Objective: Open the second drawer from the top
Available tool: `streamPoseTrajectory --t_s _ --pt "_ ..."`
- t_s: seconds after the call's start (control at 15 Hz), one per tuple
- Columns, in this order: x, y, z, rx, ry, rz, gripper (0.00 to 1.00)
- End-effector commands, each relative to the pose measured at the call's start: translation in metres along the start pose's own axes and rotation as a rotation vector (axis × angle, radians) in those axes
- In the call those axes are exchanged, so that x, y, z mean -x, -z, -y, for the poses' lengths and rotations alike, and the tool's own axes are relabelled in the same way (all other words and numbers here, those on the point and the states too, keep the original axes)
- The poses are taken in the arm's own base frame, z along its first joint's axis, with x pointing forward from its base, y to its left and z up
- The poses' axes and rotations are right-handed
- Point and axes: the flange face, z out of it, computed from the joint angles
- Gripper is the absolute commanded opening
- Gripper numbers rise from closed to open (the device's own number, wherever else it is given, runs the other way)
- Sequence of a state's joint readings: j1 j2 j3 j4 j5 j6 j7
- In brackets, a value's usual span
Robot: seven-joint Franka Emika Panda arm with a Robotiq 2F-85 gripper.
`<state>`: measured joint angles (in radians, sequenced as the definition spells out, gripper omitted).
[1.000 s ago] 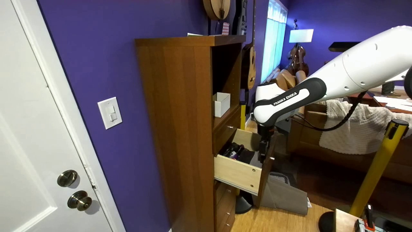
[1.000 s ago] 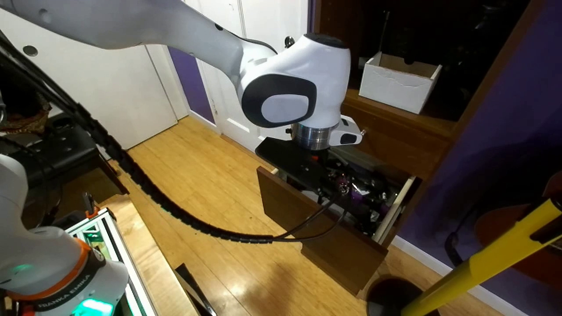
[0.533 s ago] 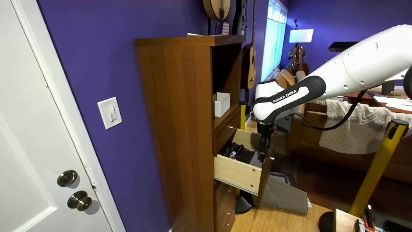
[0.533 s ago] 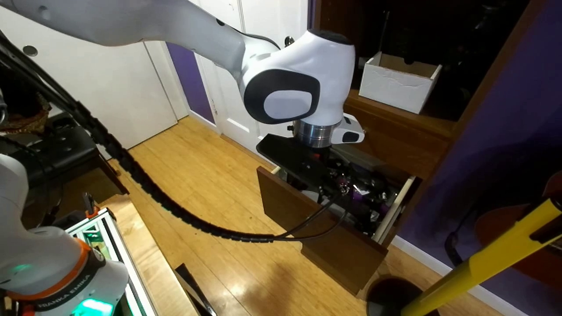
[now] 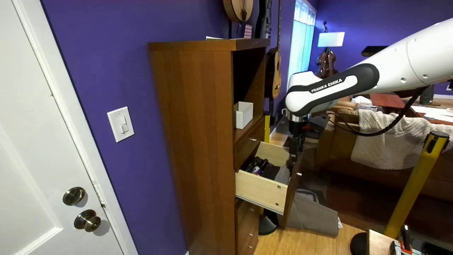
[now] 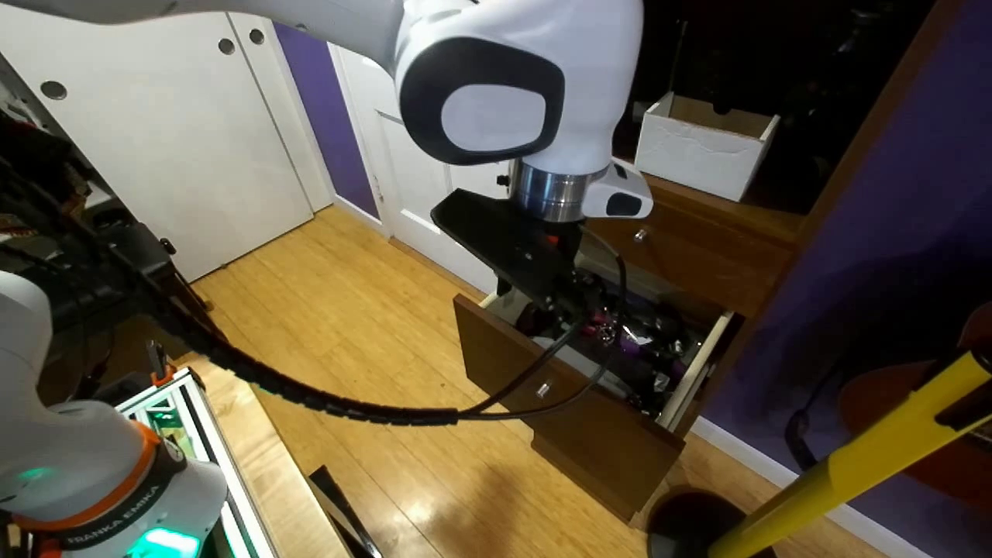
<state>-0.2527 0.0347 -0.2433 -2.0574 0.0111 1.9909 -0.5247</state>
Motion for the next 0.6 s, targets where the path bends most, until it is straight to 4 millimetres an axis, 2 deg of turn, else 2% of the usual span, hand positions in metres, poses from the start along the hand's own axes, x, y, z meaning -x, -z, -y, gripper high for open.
streamPoseTrajectory --t_s 0.0,0.27,0.33,0.53 --pt "0.022 0.041 0.013 -0.009 -0.091 -0.084 1.0" --pt "0.037 0.086 0.026 -0.039 -0.115 -0.187 1.0" --pt "0.024 0.077 0.016 0.001 -0.104 -0.153 1.0" --pt "0.033 0.094 0.023 -0.014 -0.106 -0.195 1.0"
